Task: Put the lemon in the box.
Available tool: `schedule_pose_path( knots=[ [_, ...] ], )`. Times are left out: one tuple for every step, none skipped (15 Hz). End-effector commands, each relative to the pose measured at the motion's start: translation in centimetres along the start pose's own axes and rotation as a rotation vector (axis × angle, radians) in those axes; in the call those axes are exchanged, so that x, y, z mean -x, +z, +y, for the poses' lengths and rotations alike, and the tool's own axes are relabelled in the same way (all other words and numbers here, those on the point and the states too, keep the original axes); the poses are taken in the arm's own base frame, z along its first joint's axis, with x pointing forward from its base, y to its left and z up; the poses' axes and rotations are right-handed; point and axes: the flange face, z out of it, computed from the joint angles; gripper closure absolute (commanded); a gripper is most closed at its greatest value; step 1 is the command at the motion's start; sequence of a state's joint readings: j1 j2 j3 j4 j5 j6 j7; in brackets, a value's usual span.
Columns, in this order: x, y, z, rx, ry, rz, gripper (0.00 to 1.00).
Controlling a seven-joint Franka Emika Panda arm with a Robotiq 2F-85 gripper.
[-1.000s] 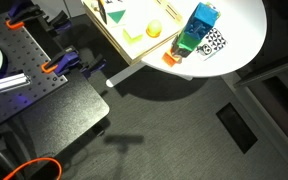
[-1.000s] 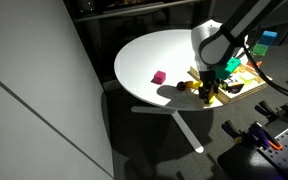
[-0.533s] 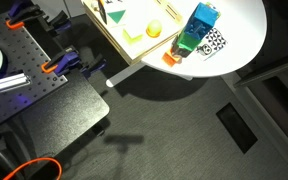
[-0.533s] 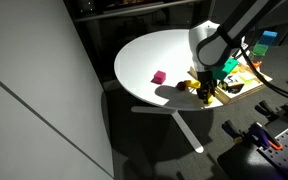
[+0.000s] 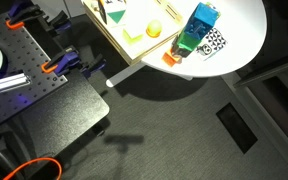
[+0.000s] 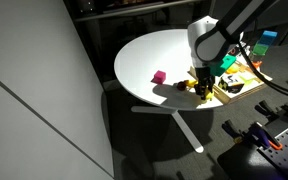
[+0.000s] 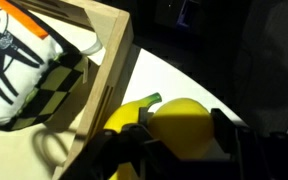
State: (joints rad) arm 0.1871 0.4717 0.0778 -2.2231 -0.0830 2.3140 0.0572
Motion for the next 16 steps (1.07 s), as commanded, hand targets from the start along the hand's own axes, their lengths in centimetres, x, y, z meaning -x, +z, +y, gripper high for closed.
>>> schedule_pose_path(
  knots=[
    [-0.1,-3.0,1.1,0.001,0.040,0.024,0.61],
    [-0.1,-3.6,1.3,0.001,0.046,0.036,0.61],
    [-0.1,-4.3,1.7,0.003,0.055,0.047,0.61],
    [0.0,-4.8,2.1,0.005,0.063,0.056,0.61],
    [0.1,-5.4,2.8,0.007,0.079,0.065,0.61],
    [0.3,-5.8,3.3,0.008,0.095,0.072,0.61],
    [0.5,-6.1,4.2,0.008,0.122,0.080,0.61],
    [0.7,-6.5,5.1,0.010,0.155,0.090,0.61],
    [1.1,-6.8,6.3,0.009,0.195,0.099,0.61],
    [1.3,-7.1,7.4,0.009,0.235,0.107,0.61],
    [1.7,-7.3,8.8,0.006,0.286,0.115,0.61],
    [2.1,-7.4,10.1,0.004,0.333,0.122,0.61],
    [2.6,-7.5,11.5,0.007,0.382,0.131,0.61],
    [3.0,-7.7,12.7,0.007,0.426,0.133,0.61],
    [3.5,-7.8,13.8,0.004,0.468,0.136,0.15],
    [3.9,-8.0,14.6,0.002,0.498,0.136,0.09]
  ],
)
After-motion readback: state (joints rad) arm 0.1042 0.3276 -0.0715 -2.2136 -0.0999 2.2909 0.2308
